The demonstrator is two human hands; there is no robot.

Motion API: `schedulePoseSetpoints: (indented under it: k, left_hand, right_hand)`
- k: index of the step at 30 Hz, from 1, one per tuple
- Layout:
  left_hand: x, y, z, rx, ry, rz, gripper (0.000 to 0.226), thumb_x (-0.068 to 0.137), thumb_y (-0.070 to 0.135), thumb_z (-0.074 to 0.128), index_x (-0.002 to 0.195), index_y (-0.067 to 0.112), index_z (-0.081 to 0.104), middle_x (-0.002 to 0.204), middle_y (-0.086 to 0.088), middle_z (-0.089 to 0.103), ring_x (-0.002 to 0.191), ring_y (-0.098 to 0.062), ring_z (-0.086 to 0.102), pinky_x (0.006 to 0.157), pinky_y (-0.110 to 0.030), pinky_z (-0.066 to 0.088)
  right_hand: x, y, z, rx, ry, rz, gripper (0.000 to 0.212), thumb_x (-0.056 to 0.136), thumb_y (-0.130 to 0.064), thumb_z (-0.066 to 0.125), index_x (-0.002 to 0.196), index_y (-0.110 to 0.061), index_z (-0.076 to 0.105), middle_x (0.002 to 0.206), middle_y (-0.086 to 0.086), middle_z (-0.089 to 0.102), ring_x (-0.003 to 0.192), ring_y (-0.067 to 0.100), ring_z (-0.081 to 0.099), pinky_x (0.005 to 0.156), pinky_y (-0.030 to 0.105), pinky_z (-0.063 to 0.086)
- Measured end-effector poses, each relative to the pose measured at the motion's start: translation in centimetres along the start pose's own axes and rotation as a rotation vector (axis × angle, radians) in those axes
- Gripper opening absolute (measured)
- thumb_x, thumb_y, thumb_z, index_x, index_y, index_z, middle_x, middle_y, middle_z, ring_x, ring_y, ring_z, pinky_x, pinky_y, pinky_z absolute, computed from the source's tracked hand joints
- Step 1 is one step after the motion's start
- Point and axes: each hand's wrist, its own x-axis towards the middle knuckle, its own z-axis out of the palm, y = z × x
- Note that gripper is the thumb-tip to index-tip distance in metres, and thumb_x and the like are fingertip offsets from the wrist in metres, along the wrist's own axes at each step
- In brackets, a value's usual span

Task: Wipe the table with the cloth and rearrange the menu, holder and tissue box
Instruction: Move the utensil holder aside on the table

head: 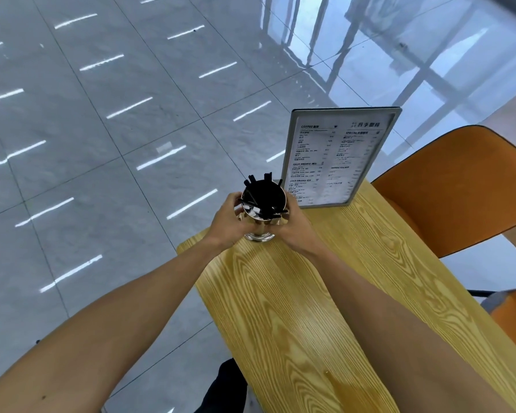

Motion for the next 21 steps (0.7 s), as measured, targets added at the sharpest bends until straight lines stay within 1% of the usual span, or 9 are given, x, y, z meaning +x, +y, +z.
schedulePoseSetpoints:
  k: [3,5,7,8,10,13,15,18,21]
  left_hand:
    - [-1.1,0.5,0.8,0.131,0.001,-0.099,0.08,0.072,0.037,0.089,0.134,0.012,0.044,0.125,0.005,0.055,0.115,-0.013,0.052,0.084,-0.02,0.046]
    - [-1.9,0.4,1.5,0.229,-0.05,-0.144,0.038,0.085,0.024,0.08,0.109,0.018,0.052,0.097,0.007,0.055,0.098,-0.012,0.051,0.064,-0.013,0.04]
    - [-2.5,0.4,2.4,0.315,-0.12,-0.159,0.014,0.088,0.019,0.074,0.09,0.016,0.06,0.088,0.003,0.061,0.091,-0.016,0.056,0.064,-0.021,0.043]
    - [-2.8,0.4,3.0,0.361,-0.158,-0.146,0.013,0.088,0.022,0.074,0.095,0.015,0.066,0.092,-0.001,0.066,0.09,-0.019,0.061,0.067,-0.027,0.044]
    - [-3.9,1.1,4.5,0.435,-0.216,-0.105,0.039,0.088,0.033,0.072,0.121,0.013,0.065,0.11,-0.002,0.067,0.094,-0.014,0.062,0.074,-0.027,0.042]
    - [-5.9,2.8,7.6,0.516,-0.257,-0.03,0.079,0.089,0.045,0.07,0.151,0.009,0.039,0.15,-0.008,0.047,0.128,-0.024,0.054,0.1,-0.029,0.042]
    - [-7.7,3.9,10.0,0.544,-0.272,0.061,0.083,0.09,0.044,0.07,0.155,0.01,0.032,0.159,-0.008,0.037,0.137,-0.025,0.047,0.101,-0.027,0.037]
    - [-10.5,4.7,14.0,0.598,-0.274,0.186,0.086,0.089,0.05,0.068,0.156,0.012,0.031,0.162,-0.007,0.031,0.147,-0.023,0.032,0.115,-0.033,0.03]
    - [-14.1,5.3,18.0,0.658,-0.272,0.303,0.088,0.087,0.052,0.069,0.156,0.014,0.03,0.162,-0.007,0.03,0.149,-0.024,0.029,0.12,-0.04,0.028]
  right_hand:
    - [-0.7,0.3,-0.2,-0.089,0.022,0.09,0.1,0.07,-0.047,0.087,0.153,-0.025,0.036,0.145,-0.005,0.055,0.132,0.009,0.053,0.109,0.037,0.048]
    - [-1.8,0.9,-1.1,-0.172,0.02,0.132,0.093,0.081,-0.039,0.082,0.157,-0.02,0.032,0.156,0.005,0.046,0.143,0.024,0.043,0.115,0.044,0.041]
    - [-3.2,1.7,-2.4,-0.26,0.031,0.171,0.086,0.087,-0.033,0.076,0.159,-0.019,0.03,0.16,0.008,0.04,0.147,0.028,0.038,0.117,0.048,0.038]
    - [-4.1,2.2,-3.1,-0.305,0.033,0.202,0.086,0.088,-0.034,0.073,0.16,-0.019,0.029,0.161,0.01,0.038,0.148,0.029,0.037,0.117,0.05,0.037]
    - [-6.2,3.3,-4.7,-0.383,0.023,0.246,0.083,0.091,-0.038,0.071,0.16,-0.019,0.029,0.162,0.012,0.036,0.148,0.031,0.035,0.117,0.05,0.036]
    - [-9.6,5.0,-7.1,-0.496,0.043,0.292,0.082,0.091,-0.05,0.065,0.16,-0.023,0.029,0.163,0.011,0.035,0.15,0.033,0.031,0.118,0.052,0.034]
    - [-12.7,5.9,-8.7,-0.578,0.074,0.313,0.082,0.092,-0.057,0.06,0.161,-0.029,0.026,0.167,0.011,0.028,0.154,0.036,0.02,0.121,0.056,0.026]
    - [-17.8,7.4,-10.8,-0.668,0.118,0.347,0.083,0.095,-0.064,0.053,0.163,-0.036,0.015,0.172,0.011,0.007,0.158,0.038,0.0,0.125,0.059,0.008]
    - [-23.5,9.1,-12.9,-0.762,0.182,0.338,0.085,0.095,-0.069,0.048,0.164,-0.037,0.008,0.173,0.01,-0.004,0.157,0.038,-0.011,0.124,0.062,0.003]
